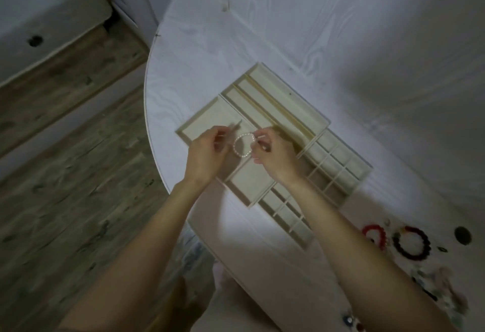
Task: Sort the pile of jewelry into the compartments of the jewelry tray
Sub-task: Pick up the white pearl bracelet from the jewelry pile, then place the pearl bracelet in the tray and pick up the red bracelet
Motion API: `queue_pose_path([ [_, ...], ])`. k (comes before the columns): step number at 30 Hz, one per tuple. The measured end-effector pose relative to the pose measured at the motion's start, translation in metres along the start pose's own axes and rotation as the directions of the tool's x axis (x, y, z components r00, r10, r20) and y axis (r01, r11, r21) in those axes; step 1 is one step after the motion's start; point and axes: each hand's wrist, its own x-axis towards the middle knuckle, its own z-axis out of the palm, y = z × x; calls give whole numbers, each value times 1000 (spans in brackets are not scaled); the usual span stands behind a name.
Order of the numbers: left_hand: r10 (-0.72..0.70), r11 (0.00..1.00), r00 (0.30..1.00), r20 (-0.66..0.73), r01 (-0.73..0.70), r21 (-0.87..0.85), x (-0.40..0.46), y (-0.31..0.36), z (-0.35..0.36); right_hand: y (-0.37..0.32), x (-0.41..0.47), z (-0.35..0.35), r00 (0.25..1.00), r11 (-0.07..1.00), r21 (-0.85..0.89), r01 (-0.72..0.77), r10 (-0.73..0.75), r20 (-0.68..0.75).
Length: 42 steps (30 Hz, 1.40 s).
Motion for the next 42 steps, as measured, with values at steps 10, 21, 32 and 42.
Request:
queue_pose_path([
  [10, 443, 520, 788, 428, -614, 594, 7, -32, -6, 19, 2, 3, 888, 515, -761, 394, -427, 171],
  [21, 504, 436, 770, 390, -617, 655, 13, -28, -7, 24, 4, 11, 885, 429, -800, 421, -388, 258],
  [32, 483, 623, 805, 345, -592, 511, 3, -24, -1, 23, -11, 3, 914, 547, -744, 383, -342, 219],
  [42, 352, 930, 877, 328, -290, -226, -104, 64, 59, 88, -148, -76, 908, 818, -570, 77, -293, -298],
])
